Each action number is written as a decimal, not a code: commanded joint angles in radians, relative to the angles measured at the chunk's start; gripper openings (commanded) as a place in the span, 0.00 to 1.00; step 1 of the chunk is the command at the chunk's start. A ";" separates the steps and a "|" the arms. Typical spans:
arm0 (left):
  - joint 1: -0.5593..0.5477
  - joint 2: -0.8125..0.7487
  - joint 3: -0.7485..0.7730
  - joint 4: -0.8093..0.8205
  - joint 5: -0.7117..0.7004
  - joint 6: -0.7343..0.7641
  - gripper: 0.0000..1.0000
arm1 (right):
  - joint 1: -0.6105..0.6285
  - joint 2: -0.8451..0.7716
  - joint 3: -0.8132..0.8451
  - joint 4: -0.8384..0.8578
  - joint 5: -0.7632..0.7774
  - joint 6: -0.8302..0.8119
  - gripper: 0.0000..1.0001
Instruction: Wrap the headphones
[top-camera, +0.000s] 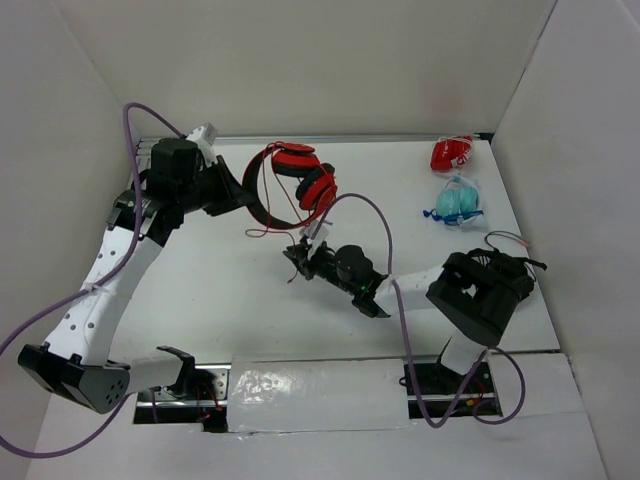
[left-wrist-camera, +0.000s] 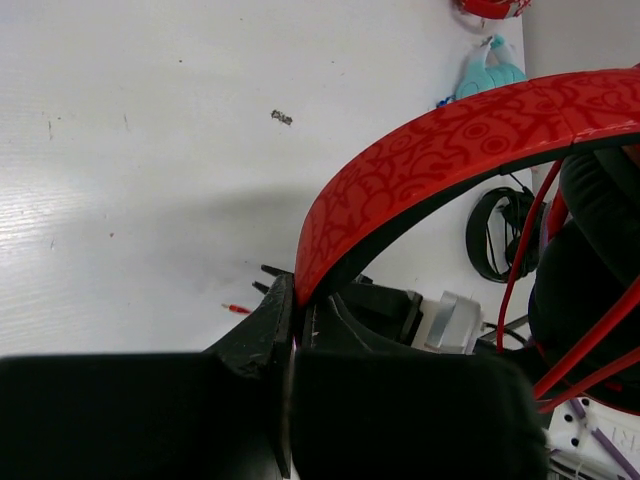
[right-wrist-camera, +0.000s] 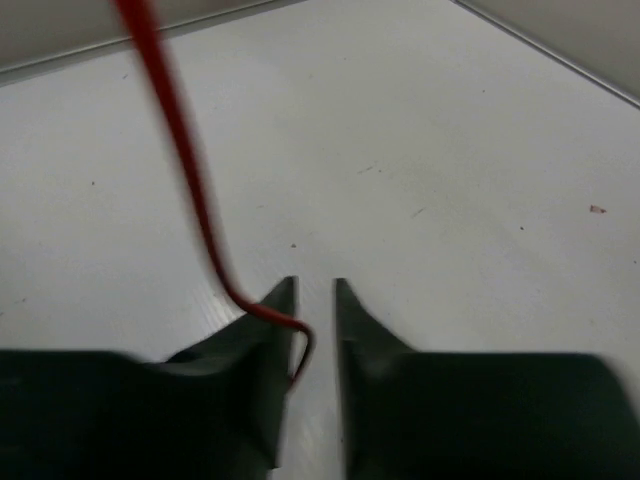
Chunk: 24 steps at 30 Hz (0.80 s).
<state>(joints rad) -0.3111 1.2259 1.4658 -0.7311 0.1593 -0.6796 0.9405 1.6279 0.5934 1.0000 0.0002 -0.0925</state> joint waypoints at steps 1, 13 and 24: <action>-0.002 -0.032 0.022 0.102 0.060 0.014 0.00 | -0.032 0.038 0.051 0.172 -0.089 0.034 0.20; 0.119 0.014 0.004 0.159 0.071 -0.005 0.00 | -0.221 -0.255 -0.245 0.017 0.021 0.362 0.00; 0.271 0.056 -0.004 0.142 0.086 -0.054 0.00 | -0.475 -0.430 -0.382 -0.123 -0.035 0.559 0.00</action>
<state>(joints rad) -0.0662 1.2766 1.4380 -0.6647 0.2214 -0.6827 0.5251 1.2282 0.2310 0.9142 -0.0063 0.3794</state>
